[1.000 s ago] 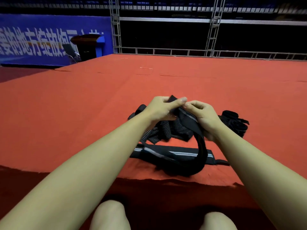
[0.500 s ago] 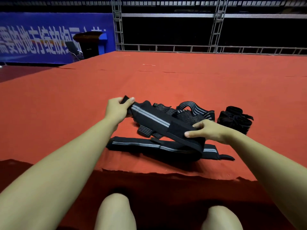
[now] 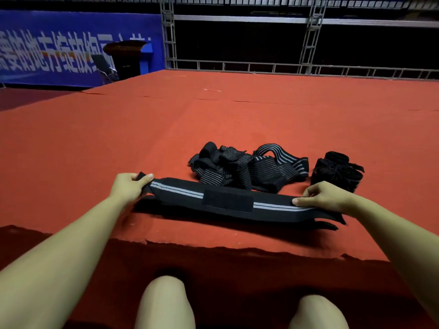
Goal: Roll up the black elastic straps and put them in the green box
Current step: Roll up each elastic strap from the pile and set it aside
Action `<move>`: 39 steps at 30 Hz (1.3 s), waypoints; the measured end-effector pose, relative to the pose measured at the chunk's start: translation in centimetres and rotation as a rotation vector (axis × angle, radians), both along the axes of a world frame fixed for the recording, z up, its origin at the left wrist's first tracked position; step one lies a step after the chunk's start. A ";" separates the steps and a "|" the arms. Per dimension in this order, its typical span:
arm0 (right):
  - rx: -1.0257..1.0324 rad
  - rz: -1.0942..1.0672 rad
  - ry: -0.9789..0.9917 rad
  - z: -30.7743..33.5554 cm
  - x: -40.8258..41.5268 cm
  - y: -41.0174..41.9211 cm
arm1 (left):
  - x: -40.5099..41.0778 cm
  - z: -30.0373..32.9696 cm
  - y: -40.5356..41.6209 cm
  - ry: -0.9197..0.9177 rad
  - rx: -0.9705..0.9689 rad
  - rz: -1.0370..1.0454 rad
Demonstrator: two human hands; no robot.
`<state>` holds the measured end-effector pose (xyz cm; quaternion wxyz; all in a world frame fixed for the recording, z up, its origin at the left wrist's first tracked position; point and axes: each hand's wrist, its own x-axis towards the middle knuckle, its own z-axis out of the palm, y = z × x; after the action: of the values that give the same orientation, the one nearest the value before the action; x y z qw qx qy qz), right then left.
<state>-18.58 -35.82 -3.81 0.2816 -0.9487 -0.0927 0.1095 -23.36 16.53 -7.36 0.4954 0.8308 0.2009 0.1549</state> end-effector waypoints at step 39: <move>-0.482 0.349 -0.494 -8.3 -0.5 2.5 | -0.7 -5.4 0.1 0.082 0.972 -0.652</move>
<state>-19.10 -33.28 -12.09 -0.0029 -0.9554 -0.2896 -0.0573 -24.11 16.60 -12.77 0.0714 0.9869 -0.1403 0.0364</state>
